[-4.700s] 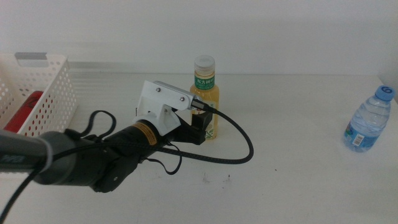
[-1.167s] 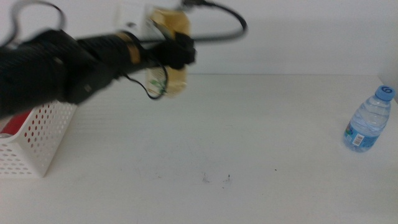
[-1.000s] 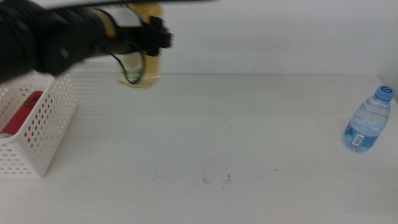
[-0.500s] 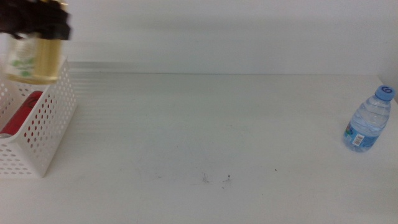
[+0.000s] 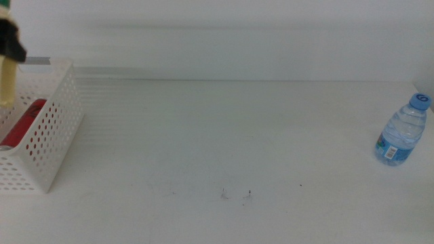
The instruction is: Use arms to grab the bottles and put them into the dustbin to the left of the table.
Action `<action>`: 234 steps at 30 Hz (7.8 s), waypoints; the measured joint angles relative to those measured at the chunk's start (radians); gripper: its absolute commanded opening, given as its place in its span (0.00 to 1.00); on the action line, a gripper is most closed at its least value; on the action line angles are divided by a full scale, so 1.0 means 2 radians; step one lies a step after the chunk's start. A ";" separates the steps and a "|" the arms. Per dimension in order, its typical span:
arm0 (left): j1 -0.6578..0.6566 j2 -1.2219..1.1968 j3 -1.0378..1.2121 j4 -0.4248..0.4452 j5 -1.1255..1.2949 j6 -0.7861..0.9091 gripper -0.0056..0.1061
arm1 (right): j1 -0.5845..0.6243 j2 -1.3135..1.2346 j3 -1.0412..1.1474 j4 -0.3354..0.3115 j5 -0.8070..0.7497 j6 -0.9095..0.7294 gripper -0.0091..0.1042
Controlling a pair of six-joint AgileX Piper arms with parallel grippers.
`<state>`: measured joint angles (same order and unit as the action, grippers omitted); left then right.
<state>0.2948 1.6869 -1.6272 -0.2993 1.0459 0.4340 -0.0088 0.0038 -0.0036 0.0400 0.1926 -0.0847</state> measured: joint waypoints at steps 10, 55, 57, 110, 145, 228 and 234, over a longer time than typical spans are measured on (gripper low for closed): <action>0.017 0.076 0.000 -0.002 -0.001 0.023 0.15 | 0.000 0.000 0.000 0.000 0.000 0.000 0.78; -0.079 -0.051 0.031 -0.033 -0.057 0.024 0.89 | 0.000 0.000 0.000 0.000 0.000 0.000 0.78; -0.099 -0.082 0.049 -0.049 -0.072 0.024 0.89 | 0.000 0.000 0.000 0.000 0.000 0.000 0.78; -0.291 -0.561 0.371 -0.010 -0.127 -0.064 0.89 | 0.000 0.000 0.000 0.000 0.000 0.000 0.78; -0.291 -0.561 0.371 -0.060 -0.145 -0.047 0.89 | -0.001 0.146 -0.101 -0.006 -0.035 0.020 0.78; -0.291 -0.561 0.371 -0.060 -0.145 -0.047 0.89 | -0.001 0.933 -0.272 0.068 -0.574 -0.063 0.90; -0.291 -0.561 0.371 -0.060 -0.145 -0.047 0.89 | -0.001 0.938 -0.282 0.076 -0.575 -0.067 0.90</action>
<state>-0.2879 0.5649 -0.8844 -0.4193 0.7565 0.3405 -0.0103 1.8802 -0.5683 0.1926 -0.9573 -0.2191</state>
